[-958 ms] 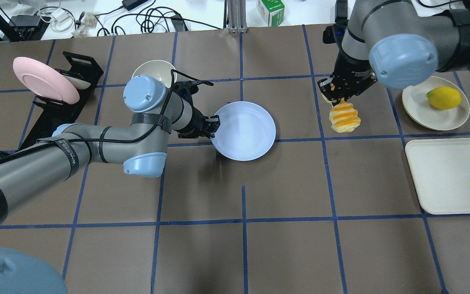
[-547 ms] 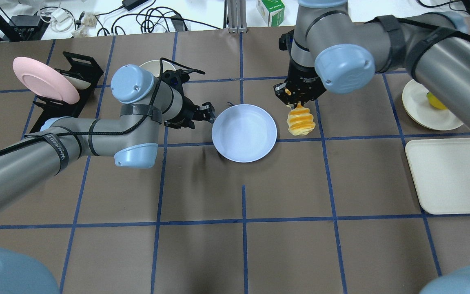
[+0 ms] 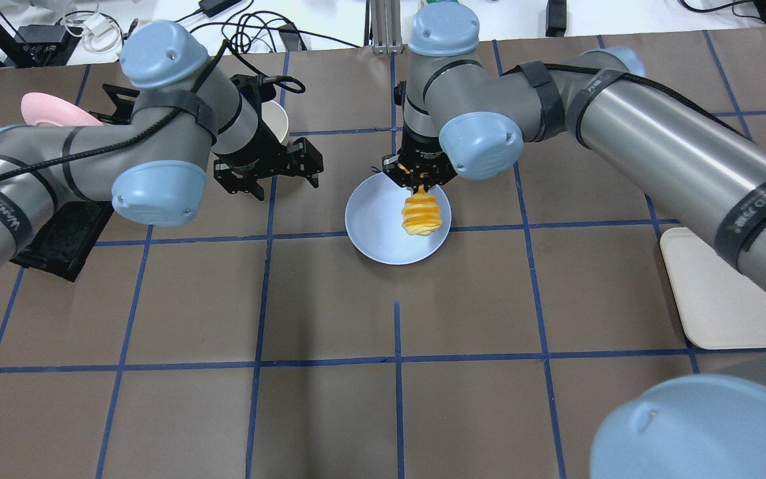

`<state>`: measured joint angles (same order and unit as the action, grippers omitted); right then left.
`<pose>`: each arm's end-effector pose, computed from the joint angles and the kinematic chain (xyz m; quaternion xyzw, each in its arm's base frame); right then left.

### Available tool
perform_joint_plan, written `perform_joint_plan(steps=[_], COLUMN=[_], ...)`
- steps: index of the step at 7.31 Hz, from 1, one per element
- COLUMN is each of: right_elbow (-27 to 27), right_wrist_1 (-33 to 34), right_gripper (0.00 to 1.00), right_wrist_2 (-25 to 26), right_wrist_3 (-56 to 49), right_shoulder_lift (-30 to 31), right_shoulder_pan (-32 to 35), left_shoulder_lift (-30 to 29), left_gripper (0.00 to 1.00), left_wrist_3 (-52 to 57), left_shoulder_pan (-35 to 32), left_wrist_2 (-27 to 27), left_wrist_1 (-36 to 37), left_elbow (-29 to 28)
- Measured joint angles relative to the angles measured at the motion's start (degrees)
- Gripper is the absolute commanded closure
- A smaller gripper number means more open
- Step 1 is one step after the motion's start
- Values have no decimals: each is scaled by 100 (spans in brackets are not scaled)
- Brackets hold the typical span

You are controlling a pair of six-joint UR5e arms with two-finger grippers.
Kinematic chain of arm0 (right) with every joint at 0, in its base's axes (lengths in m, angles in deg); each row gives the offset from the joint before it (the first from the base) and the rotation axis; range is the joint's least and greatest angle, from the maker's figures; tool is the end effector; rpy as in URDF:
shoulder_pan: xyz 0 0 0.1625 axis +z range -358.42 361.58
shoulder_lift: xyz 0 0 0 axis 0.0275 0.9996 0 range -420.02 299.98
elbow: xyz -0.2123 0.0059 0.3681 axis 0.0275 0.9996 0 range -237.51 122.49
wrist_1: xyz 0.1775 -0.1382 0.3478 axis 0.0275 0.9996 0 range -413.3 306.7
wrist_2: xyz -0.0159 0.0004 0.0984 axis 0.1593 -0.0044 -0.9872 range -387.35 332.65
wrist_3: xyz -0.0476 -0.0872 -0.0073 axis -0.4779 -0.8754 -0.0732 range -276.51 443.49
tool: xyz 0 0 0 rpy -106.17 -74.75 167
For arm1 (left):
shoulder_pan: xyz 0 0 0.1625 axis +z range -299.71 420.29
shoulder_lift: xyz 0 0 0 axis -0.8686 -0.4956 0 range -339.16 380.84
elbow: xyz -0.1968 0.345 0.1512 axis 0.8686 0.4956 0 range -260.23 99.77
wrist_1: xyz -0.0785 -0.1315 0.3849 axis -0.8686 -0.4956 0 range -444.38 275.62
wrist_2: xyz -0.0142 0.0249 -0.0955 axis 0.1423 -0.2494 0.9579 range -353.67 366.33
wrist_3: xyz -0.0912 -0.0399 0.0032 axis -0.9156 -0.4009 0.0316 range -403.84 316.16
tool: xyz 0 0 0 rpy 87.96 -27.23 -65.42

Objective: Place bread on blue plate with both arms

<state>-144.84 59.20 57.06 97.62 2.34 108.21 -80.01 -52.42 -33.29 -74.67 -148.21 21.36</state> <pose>0.3225 -0.5800 0.2700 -0.0207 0.9984 0.0337 0.0413 -0.1828 -0.5380 0.3385 0.0409 -0.9955 0.0240 0.0815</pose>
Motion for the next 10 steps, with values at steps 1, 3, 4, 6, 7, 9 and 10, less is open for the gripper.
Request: perform_joint_plan(steps=[1, 3, 4, 6, 7, 9, 10], right_elbow=[-11, -69, -79, 0, 168, 871, 1239], right_wrist_1=[97, 231, 247, 266, 192, -681, -1168], right_gripper=[45, 2, 0, 0, 0, 0, 0], right_wrist_2=[-29, -49, -49, -48, -28, 116, 343], right_wrist_3=[193, 399, 443, 457, 439, 233, 79], right_shoulder_lift=[-149, -340, -421, -455, -450, -394, -282], right_shoulder_pan=[88, 165, 180, 194, 184, 64, -52], left_shoulder_lift=[263, 664, 779, 866, 877, 882, 882], left_gripper=[0, 0, 0, 0, 0, 0, 0], left_wrist_3=[217, 416, 484, 484, 503, 549, 561], left_shoulder_pan=[0, -9, -9, -23, -26, -18, -11], left_wrist_2=[-186, -725, -932, -1036, -1045, -1052, -1054], left_wrist_1=[-673, -1762, -1985, -2099, -2105, -2097, -2086], left_elbow=[-258, -757, -923, -1014, -1018, -987, -980])
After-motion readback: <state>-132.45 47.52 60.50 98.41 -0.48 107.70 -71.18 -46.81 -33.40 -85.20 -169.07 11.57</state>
